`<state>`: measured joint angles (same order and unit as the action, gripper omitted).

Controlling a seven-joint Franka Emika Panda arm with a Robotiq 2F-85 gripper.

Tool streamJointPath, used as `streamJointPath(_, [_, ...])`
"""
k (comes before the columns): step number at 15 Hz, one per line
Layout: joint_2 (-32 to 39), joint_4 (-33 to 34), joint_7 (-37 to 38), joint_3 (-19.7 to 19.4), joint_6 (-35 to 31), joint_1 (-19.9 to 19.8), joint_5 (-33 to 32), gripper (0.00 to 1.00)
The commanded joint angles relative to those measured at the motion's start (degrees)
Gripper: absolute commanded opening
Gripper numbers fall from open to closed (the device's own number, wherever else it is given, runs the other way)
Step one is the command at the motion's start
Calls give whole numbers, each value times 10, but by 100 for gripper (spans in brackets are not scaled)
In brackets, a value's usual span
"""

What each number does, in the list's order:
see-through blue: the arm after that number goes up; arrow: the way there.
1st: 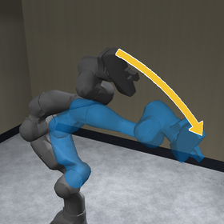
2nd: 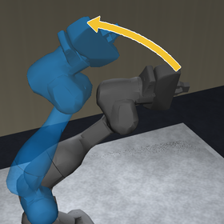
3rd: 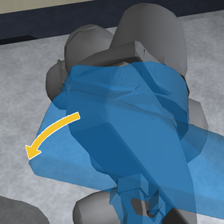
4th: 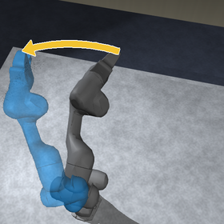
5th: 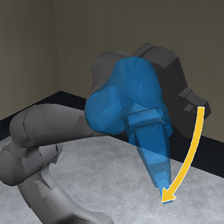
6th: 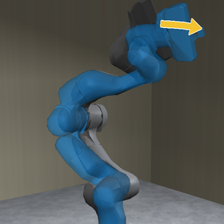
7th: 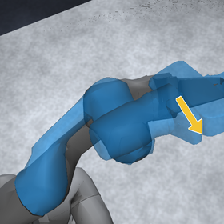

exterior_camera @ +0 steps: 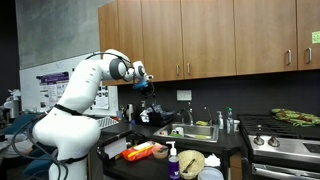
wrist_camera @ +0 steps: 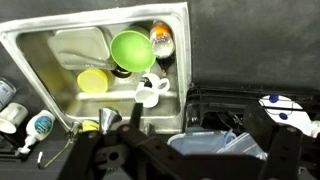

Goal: Throw the bottle with an orange label inside the sink

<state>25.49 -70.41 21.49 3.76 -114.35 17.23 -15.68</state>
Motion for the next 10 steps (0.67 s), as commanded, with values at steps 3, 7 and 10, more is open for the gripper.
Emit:
streamJointPath(3, [-117,-153,30,10,45,2,17,100])
streamJointPath(7, [-180,-249,19,23,51,-14,47,100])
streamJointPath(10, [-217,-311,12,24,53,-28,69,100])
